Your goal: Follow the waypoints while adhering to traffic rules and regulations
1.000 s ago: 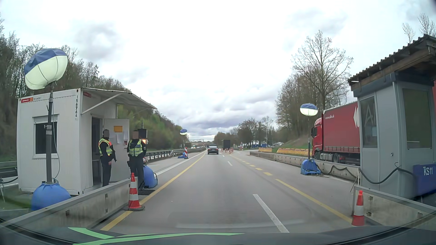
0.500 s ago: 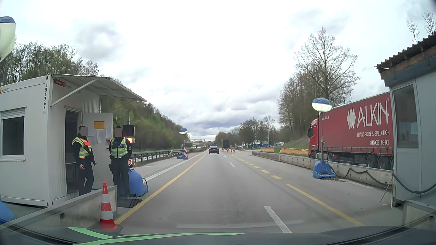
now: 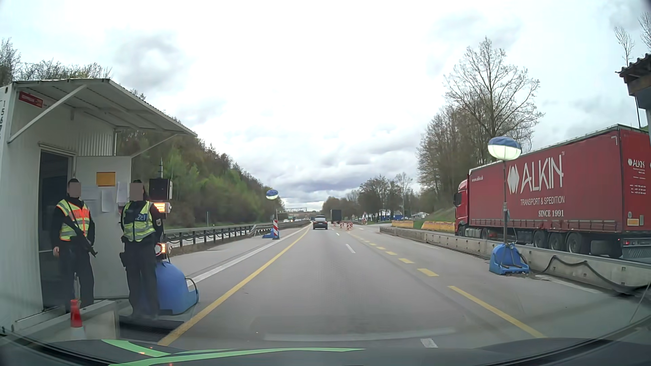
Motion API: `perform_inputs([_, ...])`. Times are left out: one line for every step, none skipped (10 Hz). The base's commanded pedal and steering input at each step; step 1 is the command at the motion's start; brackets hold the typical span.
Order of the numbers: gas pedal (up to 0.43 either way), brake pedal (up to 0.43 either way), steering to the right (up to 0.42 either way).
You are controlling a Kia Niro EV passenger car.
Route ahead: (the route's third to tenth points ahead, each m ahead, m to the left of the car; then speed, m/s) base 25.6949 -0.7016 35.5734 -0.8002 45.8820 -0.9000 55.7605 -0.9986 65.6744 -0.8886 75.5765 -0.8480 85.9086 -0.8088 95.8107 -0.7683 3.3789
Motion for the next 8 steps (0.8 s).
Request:
perform_inputs([0.028,0.0,-0.008])
perform_inputs([0.028,0.0,-0.008])
perform_inputs([0.039,0.0,-0.008])
perform_inputs([0.039,0.0,-0.007])
perform_inputs([0.039,0.0,-0.007])
perform_inputs([0.039,0.0,-0.006])
perform_inputs([0.039,0.0,-0.006])
perform_inputs([0.039,0.0,-0.005])
